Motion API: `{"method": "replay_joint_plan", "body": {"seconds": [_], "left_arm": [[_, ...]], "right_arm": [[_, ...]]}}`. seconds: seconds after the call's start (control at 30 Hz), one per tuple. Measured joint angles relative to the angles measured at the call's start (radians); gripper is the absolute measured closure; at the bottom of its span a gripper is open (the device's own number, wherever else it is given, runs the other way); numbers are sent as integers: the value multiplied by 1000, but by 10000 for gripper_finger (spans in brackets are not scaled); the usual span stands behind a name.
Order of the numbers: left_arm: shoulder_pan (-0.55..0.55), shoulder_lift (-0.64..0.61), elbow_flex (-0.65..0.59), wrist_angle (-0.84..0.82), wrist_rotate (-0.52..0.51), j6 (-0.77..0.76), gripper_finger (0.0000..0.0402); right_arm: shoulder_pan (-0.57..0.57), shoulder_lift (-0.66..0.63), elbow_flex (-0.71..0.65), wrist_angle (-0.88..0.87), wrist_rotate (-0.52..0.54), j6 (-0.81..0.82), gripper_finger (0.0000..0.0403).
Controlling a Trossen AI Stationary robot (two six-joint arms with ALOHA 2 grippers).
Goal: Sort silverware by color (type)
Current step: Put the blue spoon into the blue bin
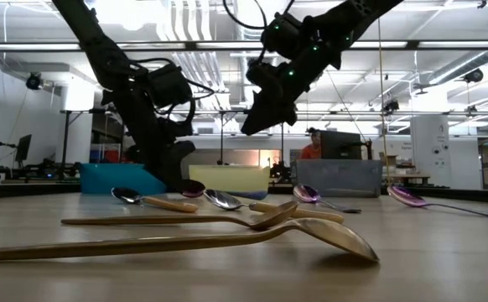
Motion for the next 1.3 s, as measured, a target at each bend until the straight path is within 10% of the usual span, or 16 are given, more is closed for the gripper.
{"method": "replay_joint_plan", "body": {"seconds": [1.3], "left_arm": [[-25, -268, 0, -44, -9, 144, 235]], "right_arm": [[92, 348, 28, 303, 140, -3, 272]]}}
